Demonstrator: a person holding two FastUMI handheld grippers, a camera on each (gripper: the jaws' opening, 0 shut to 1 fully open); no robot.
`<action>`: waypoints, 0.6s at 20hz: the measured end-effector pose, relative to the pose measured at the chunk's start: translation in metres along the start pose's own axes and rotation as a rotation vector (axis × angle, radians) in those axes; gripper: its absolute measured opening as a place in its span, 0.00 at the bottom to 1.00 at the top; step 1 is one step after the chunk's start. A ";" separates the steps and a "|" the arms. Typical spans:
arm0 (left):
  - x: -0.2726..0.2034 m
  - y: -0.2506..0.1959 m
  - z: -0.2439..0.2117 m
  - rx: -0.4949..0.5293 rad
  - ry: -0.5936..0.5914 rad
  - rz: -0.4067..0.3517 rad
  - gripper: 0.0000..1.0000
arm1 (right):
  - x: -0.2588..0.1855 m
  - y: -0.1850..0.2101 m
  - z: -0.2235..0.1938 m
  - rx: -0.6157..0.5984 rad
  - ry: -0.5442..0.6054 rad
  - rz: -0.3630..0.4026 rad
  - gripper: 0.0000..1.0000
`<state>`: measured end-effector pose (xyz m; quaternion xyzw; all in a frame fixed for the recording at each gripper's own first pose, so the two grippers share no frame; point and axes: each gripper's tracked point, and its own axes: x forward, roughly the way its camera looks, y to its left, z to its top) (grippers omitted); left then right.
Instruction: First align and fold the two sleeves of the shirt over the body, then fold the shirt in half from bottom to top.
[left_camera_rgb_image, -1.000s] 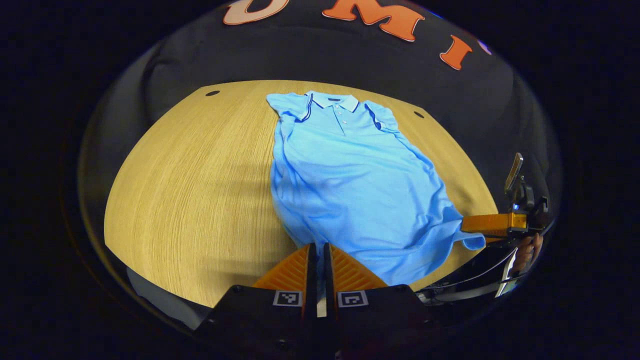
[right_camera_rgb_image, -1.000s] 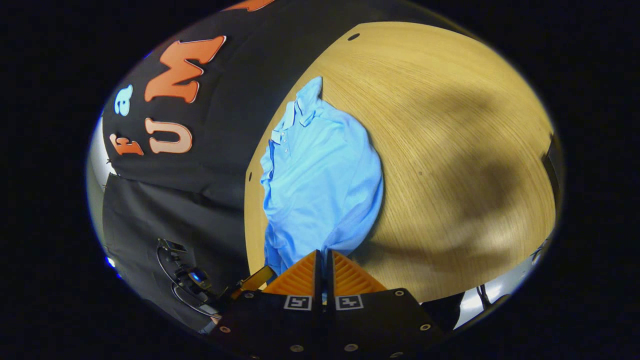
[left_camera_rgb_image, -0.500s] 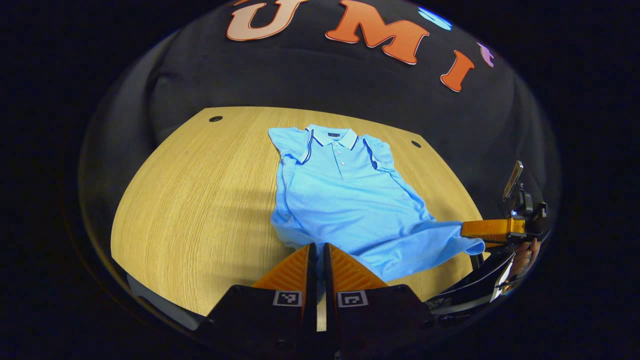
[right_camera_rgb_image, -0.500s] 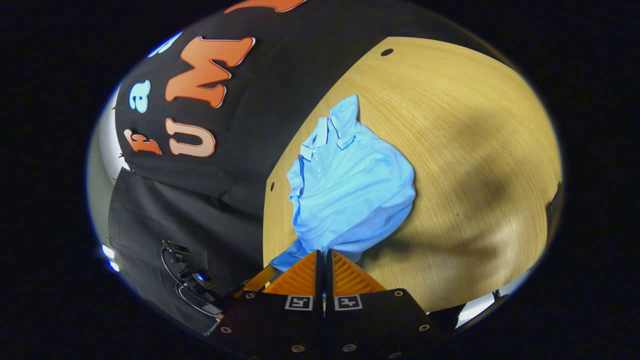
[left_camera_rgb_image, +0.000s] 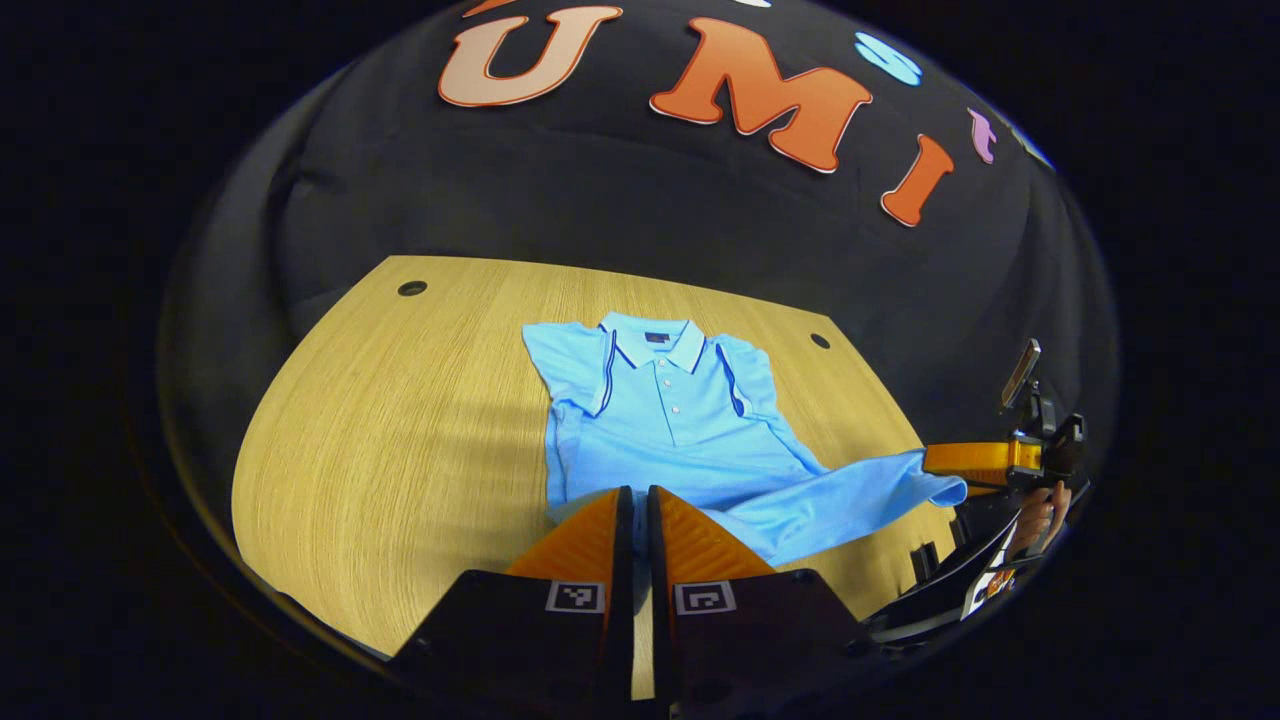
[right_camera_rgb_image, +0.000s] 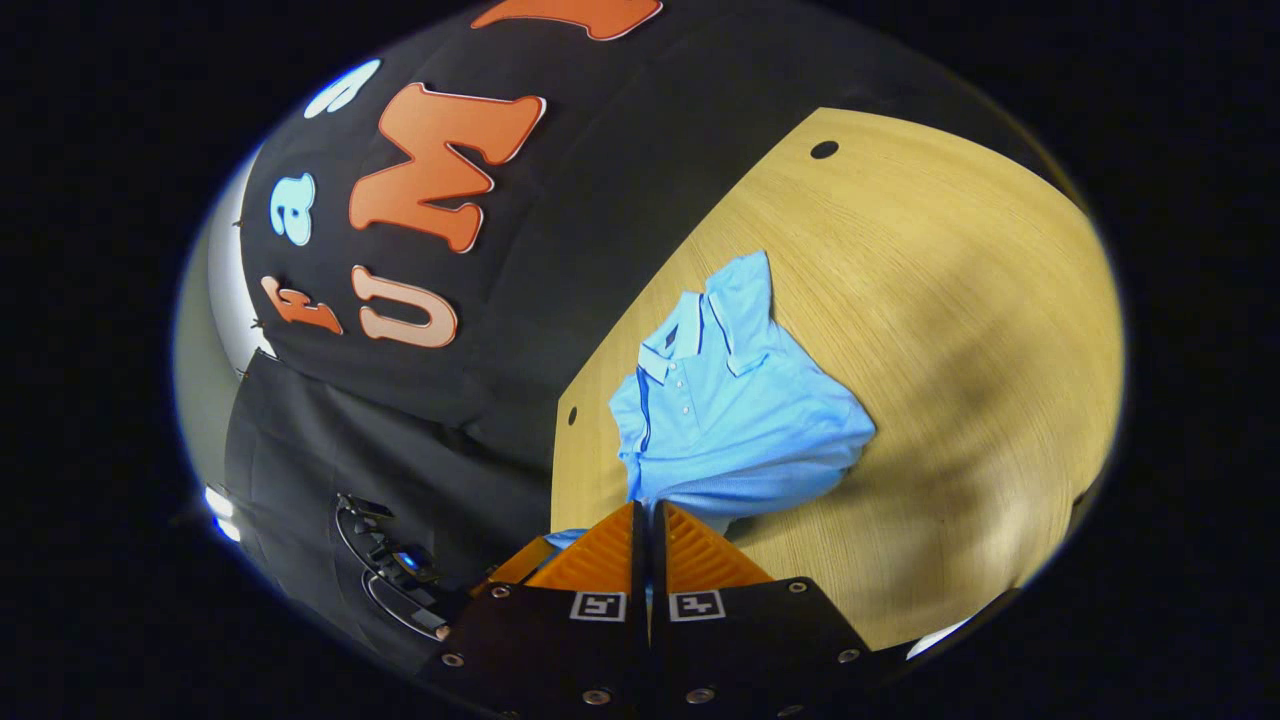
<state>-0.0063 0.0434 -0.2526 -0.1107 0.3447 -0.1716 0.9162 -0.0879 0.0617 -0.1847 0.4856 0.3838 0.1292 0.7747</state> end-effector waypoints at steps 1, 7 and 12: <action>0.006 0.004 0.012 0.016 -0.006 -0.004 0.12 | 0.005 0.001 0.009 -0.014 -0.010 -0.014 0.01; 0.061 0.015 0.072 0.066 -0.016 -0.049 0.12 | 0.048 0.018 0.076 -0.026 -0.094 -0.058 0.02; 0.116 0.036 0.119 0.082 -0.031 -0.055 0.12 | 0.090 0.018 0.123 -0.027 -0.125 -0.119 0.02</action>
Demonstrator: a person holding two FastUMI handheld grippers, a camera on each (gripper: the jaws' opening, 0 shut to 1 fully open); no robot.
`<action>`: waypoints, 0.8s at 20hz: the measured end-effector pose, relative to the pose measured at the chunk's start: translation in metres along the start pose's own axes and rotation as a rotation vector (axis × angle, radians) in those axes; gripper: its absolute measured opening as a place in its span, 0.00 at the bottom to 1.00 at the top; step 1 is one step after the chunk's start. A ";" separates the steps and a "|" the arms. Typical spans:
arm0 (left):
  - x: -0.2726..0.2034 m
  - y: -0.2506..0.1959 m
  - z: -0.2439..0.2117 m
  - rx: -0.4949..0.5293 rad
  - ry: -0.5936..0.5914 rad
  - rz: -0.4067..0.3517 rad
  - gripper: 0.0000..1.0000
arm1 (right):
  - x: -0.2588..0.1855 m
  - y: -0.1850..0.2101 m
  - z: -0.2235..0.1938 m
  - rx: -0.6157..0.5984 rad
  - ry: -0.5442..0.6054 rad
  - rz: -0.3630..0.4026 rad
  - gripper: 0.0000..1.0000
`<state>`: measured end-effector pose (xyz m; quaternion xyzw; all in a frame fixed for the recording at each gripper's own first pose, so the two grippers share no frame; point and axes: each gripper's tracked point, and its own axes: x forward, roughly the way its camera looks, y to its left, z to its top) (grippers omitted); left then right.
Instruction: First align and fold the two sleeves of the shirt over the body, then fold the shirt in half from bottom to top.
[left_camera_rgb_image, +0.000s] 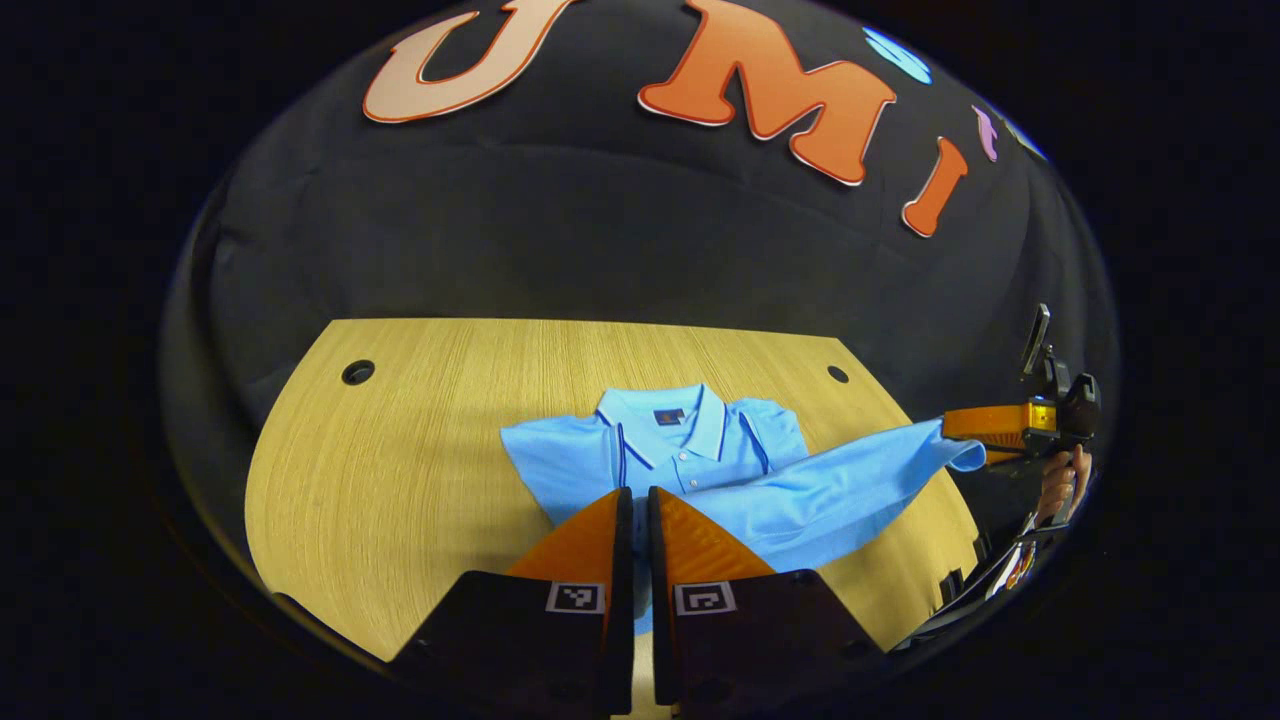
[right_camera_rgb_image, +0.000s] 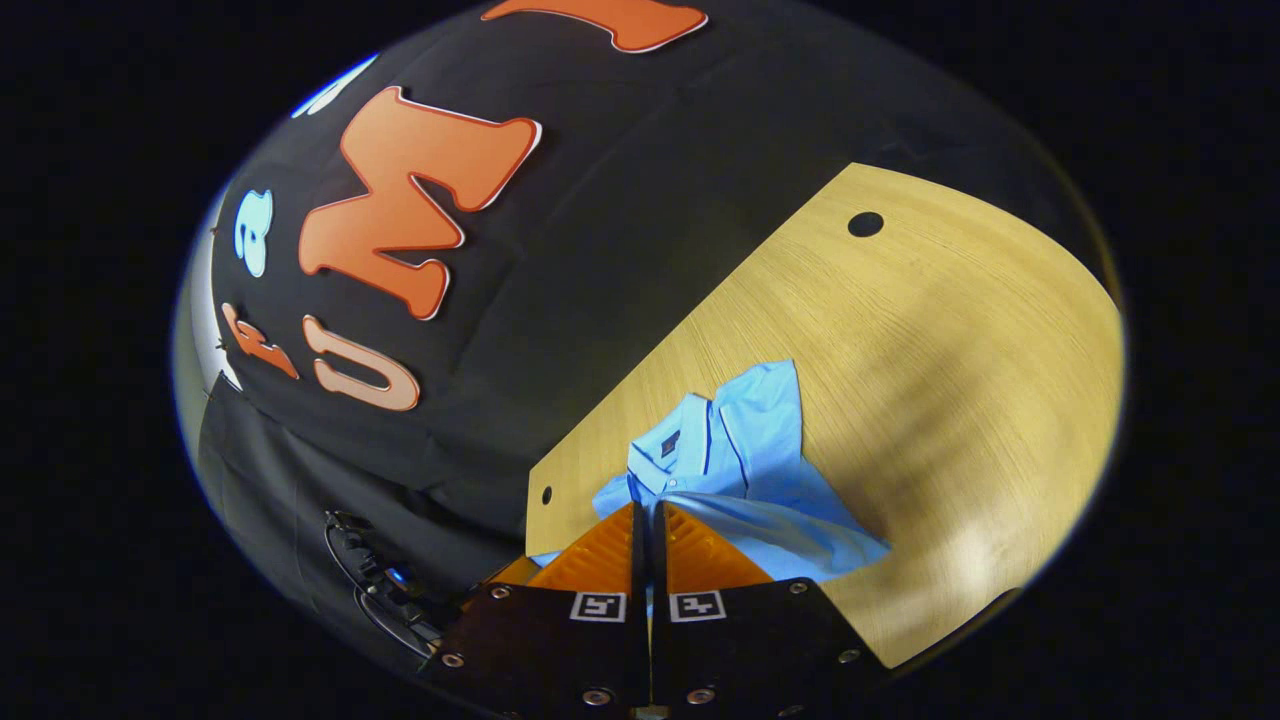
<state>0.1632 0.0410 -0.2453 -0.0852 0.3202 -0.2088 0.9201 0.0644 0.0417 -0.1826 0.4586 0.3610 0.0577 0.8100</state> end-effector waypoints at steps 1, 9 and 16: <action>0.011 0.006 0.009 -0.011 -0.007 -0.001 0.12 | 0.011 0.002 0.005 0.003 0.003 -0.009 0.02; 0.078 0.049 0.054 -0.024 -0.023 0.047 0.12 | 0.082 0.007 0.055 -0.027 -0.015 -0.095 0.02; 0.118 0.075 0.046 0.020 0.076 0.148 0.31 | 0.133 -0.026 0.074 0.056 0.030 -0.187 0.14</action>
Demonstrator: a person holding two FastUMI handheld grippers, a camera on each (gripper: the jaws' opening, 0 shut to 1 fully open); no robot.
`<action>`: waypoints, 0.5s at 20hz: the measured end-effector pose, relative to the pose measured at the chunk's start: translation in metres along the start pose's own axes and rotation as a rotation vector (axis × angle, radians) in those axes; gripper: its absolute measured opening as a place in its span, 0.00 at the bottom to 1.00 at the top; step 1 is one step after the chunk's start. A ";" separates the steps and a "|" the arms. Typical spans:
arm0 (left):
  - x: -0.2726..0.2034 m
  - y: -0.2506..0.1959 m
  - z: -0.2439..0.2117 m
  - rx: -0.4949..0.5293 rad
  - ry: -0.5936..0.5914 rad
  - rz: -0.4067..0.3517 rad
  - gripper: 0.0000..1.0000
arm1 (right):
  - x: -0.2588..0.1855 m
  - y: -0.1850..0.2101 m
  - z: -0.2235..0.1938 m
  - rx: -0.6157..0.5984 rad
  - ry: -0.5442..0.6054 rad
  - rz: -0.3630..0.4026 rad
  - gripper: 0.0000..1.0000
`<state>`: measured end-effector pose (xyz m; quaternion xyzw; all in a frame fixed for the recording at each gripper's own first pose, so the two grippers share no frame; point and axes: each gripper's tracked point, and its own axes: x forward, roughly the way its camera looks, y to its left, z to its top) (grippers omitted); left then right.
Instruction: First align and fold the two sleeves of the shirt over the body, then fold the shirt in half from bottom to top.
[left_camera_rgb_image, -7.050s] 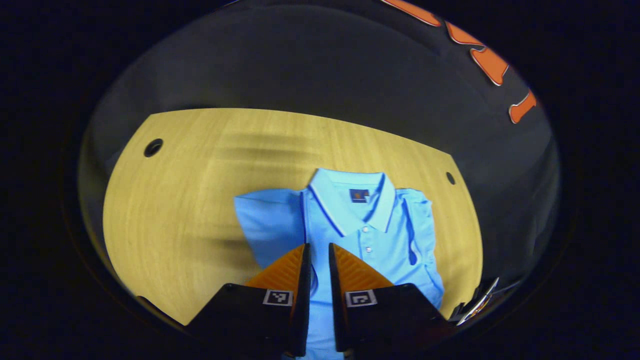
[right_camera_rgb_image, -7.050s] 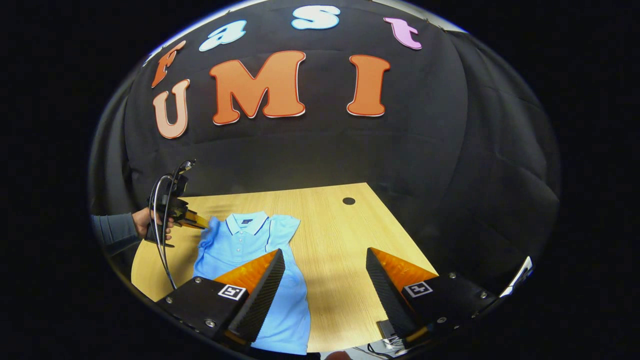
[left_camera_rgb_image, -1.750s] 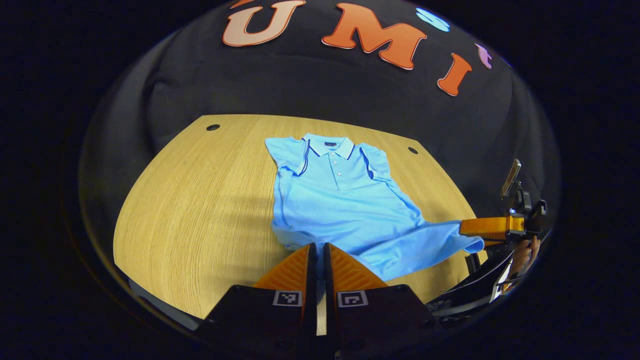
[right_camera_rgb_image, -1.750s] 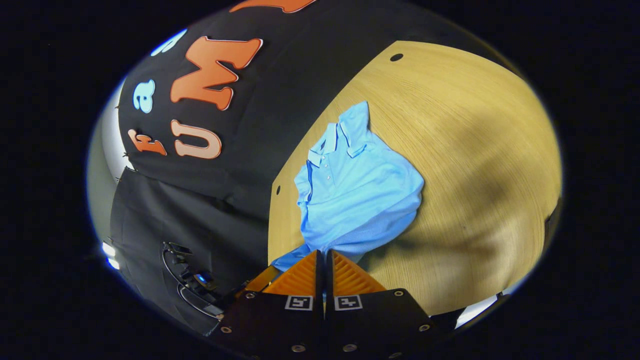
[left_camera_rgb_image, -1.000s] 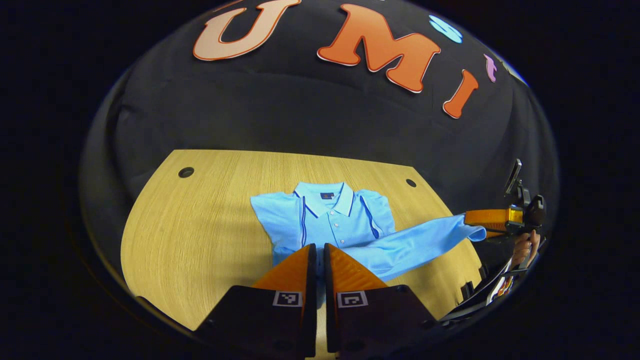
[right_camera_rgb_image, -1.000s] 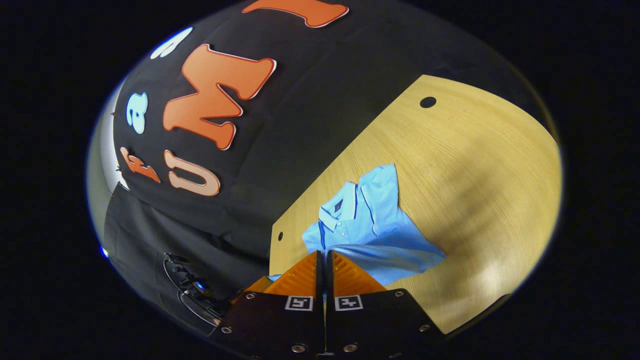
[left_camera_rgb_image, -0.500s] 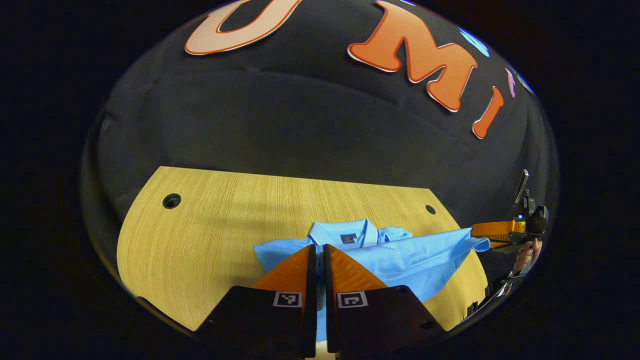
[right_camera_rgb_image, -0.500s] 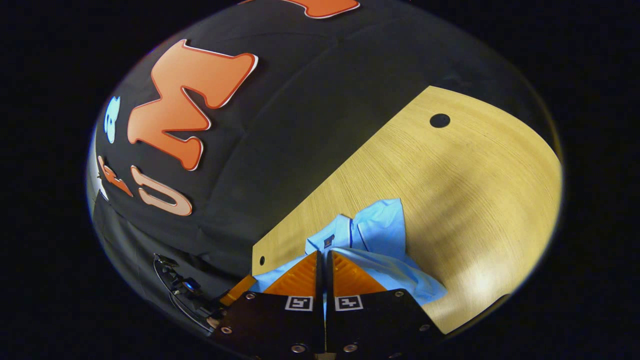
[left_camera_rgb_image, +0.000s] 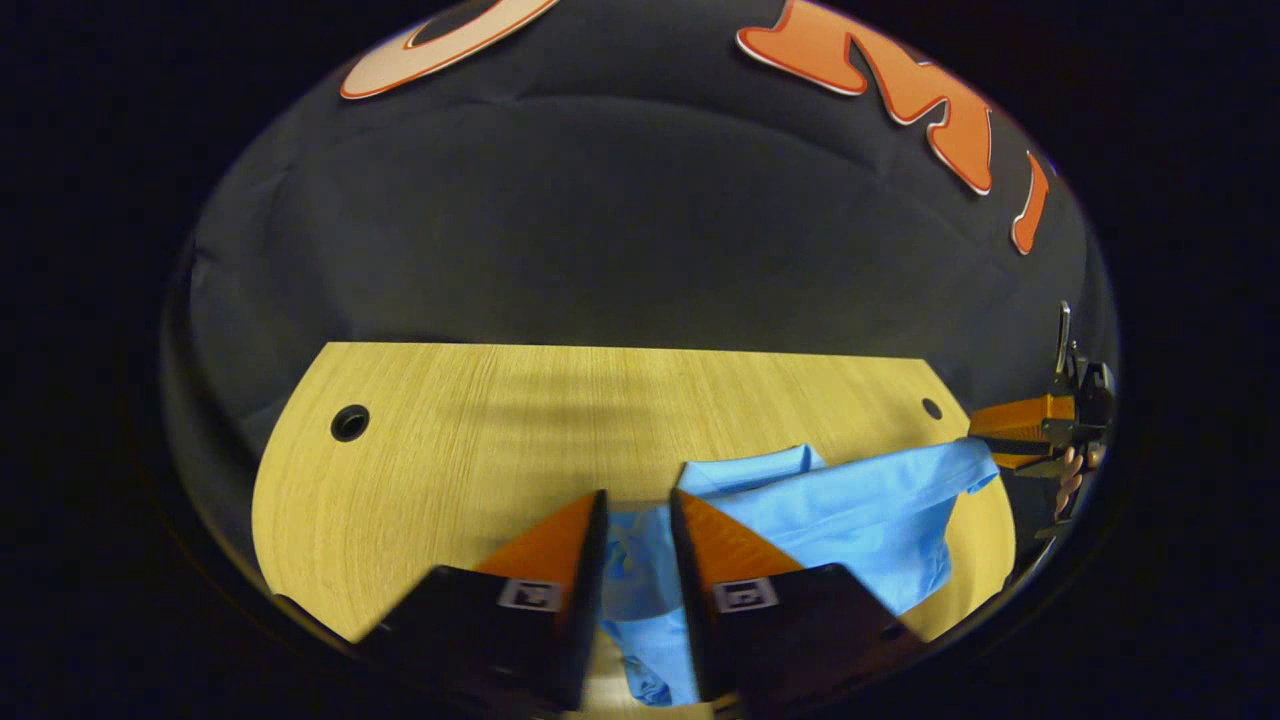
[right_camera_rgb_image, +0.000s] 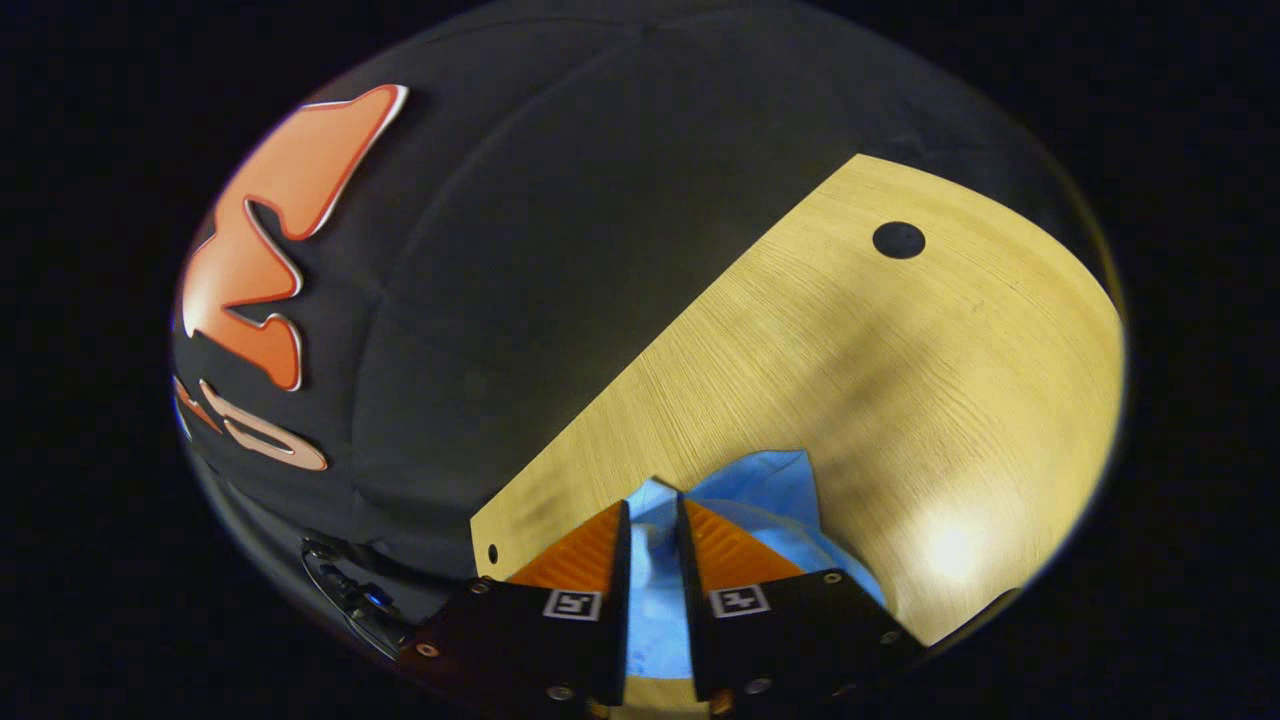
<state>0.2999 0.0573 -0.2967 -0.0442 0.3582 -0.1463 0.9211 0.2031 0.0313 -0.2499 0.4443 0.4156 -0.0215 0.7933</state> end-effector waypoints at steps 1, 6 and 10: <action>-0.003 -0.002 -0.001 -0.002 0.008 0.002 0.50 | 0.003 -0.006 0.001 -0.018 -0.011 -0.025 0.36; -0.031 -0.009 0.005 -0.024 -0.014 0.010 0.96 | -0.029 -0.018 0.005 -0.173 -0.056 -0.077 0.86; -0.067 -0.025 0.016 -0.028 -0.065 0.018 1.00 | -0.067 -0.013 0.012 -0.267 -0.117 -0.080 0.90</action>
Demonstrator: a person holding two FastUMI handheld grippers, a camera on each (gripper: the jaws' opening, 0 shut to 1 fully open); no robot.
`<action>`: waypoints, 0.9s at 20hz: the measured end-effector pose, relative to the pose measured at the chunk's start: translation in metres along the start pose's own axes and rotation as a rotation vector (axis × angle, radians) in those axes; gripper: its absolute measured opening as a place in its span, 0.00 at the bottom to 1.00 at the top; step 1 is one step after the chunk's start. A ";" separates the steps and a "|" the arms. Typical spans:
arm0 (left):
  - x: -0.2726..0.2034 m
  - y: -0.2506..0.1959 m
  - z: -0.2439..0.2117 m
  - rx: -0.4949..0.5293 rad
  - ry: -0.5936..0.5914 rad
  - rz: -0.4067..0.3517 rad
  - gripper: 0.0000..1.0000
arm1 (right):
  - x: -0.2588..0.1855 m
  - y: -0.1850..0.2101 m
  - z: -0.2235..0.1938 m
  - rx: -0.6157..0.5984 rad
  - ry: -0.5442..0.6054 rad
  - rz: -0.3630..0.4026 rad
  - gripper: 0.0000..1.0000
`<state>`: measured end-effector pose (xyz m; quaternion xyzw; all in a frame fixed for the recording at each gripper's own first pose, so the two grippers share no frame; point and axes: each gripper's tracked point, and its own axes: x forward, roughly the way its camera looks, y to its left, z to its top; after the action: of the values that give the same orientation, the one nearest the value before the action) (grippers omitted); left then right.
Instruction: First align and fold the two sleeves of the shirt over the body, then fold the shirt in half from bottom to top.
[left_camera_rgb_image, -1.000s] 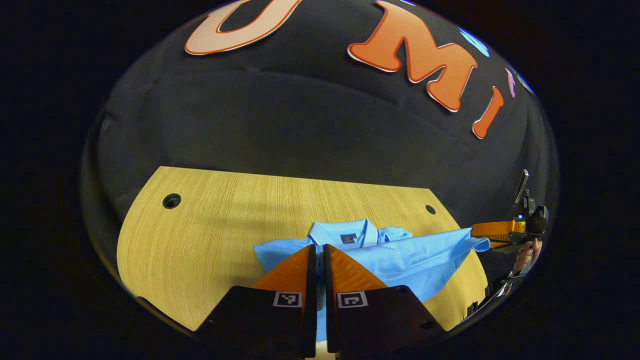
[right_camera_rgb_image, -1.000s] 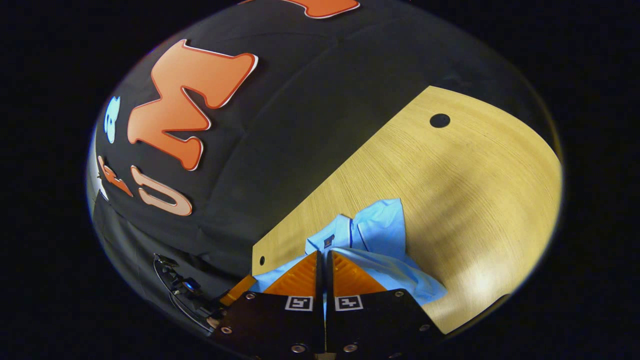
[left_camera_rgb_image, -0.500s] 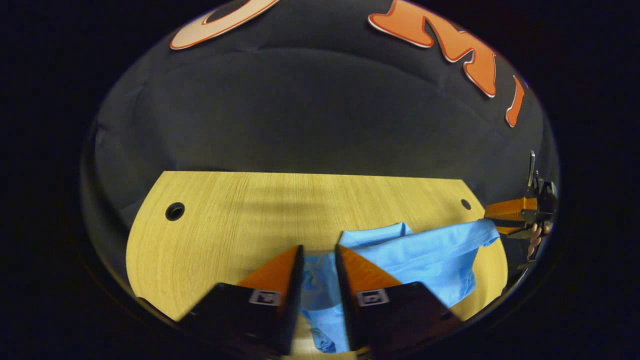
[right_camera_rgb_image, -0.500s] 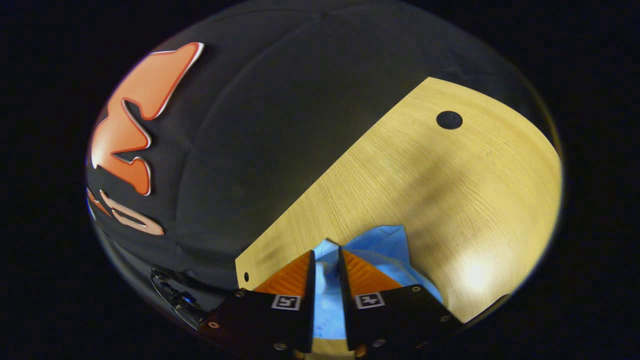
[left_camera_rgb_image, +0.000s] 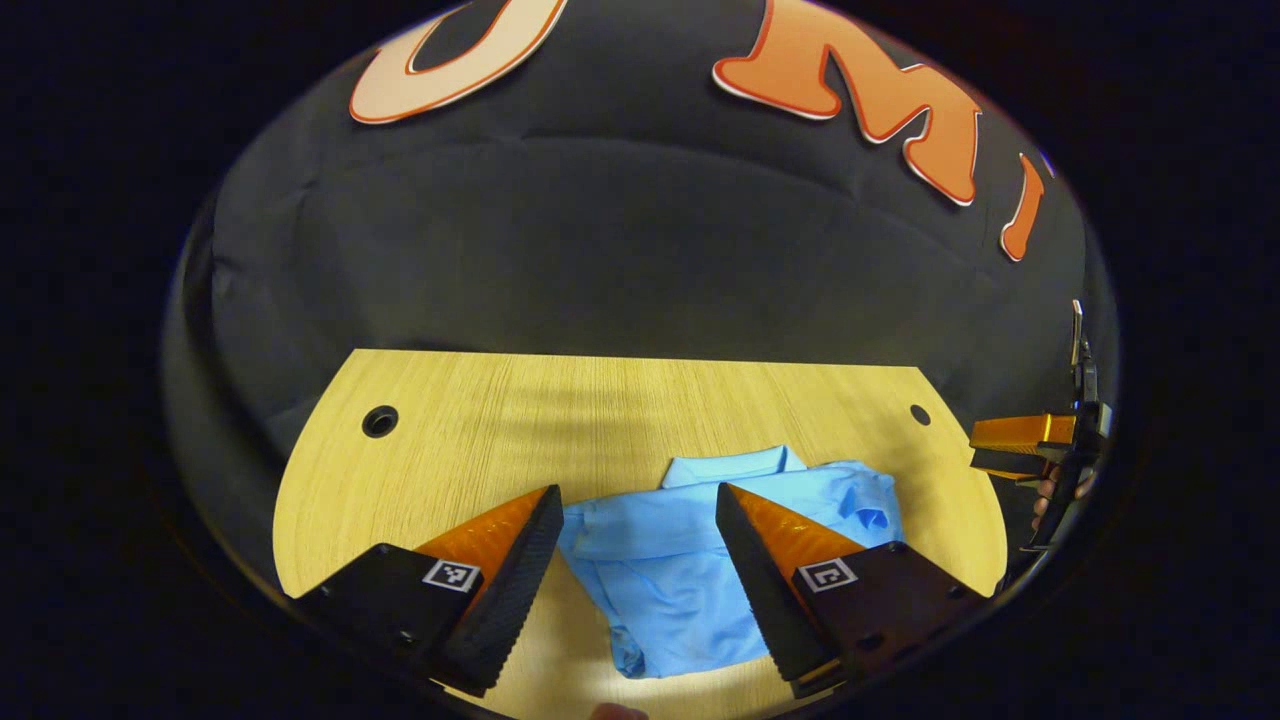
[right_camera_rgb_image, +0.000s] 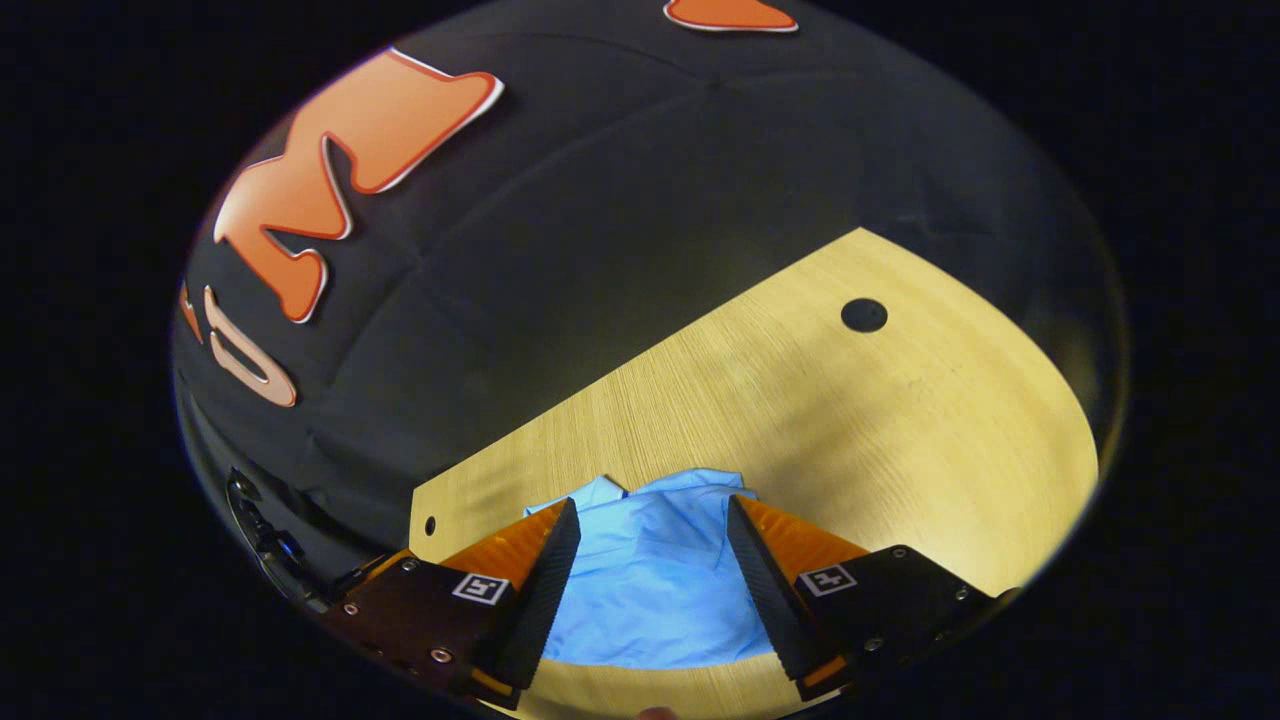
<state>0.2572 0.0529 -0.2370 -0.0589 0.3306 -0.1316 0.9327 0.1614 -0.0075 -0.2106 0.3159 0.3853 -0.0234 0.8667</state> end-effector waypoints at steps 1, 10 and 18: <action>-0.012 -0.004 0.004 0.005 -0.020 0.005 1.00 | -0.010 0.002 0.005 -0.016 -0.025 0.006 0.91; -0.092 -0.047 0.003 0.046 -0.125 0.018 1.00 | -0.109 -0.006 0.015 -0.255 -0.210 -0.028 0.94; -0.155 -0.080 -0.003 0.086 -0.274 0.047 1.00 | -0.188 -0.013 0.017 -0.455 -0.400 -0.055 0.96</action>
<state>0.1231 0.0207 -0.1306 -0.0283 0.1957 -0.1147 0.9735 0.0371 -0.0661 -0.0809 0.0921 0.2106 -0.0215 0.9730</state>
